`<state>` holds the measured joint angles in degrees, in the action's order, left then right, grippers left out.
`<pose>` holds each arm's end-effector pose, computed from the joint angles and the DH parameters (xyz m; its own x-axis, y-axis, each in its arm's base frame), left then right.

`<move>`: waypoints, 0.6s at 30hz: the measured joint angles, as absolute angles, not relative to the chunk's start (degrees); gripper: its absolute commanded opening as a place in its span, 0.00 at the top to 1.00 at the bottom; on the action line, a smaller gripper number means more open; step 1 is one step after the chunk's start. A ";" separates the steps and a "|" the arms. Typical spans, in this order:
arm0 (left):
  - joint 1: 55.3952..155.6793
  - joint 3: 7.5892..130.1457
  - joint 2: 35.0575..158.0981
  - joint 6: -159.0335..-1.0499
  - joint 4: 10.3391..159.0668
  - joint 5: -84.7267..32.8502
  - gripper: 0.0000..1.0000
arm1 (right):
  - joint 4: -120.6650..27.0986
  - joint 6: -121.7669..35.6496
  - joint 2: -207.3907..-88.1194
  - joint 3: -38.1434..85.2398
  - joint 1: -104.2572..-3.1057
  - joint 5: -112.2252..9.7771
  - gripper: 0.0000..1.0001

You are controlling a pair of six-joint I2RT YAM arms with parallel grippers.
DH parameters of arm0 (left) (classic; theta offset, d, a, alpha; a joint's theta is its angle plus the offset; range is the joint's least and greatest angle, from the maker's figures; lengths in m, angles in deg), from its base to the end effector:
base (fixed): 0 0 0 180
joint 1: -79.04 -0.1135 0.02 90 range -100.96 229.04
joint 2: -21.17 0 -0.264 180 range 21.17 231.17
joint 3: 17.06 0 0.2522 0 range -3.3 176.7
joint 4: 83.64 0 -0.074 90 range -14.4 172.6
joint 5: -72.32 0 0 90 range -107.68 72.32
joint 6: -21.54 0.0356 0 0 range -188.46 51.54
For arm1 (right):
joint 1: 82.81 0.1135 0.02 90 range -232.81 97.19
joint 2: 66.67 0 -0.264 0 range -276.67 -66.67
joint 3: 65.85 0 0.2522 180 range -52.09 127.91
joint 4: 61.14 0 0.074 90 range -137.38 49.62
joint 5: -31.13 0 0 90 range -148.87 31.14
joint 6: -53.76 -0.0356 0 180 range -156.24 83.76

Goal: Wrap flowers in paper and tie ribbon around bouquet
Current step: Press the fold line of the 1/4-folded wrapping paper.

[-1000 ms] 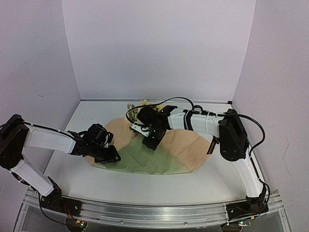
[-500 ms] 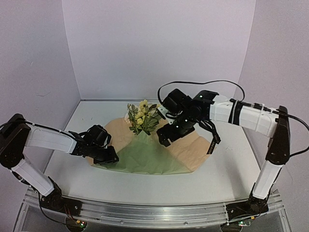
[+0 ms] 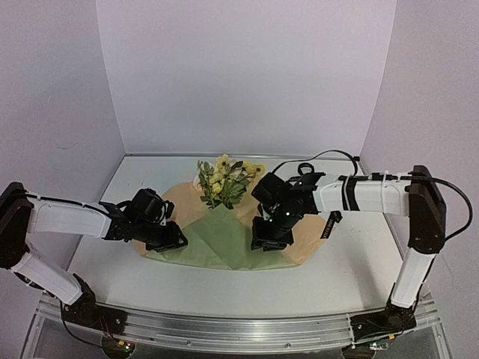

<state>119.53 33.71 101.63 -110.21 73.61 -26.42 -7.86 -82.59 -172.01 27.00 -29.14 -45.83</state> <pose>0.1957 -0.1742 0.1624 -0.9240 -0.0765 -0.3746 0.1299 0.8587 -0.4958 0.2191 0.3114 0.2144 -0.9805 -0.1435 -0.1344 -0.1887 0.8785 0.4390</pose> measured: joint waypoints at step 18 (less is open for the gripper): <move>121.10 29.33 102.00 -110.91 73.66 -29.74 0.72 | -24.27 -97.48 -173.35 10.62 -29.15 -45.04 0.77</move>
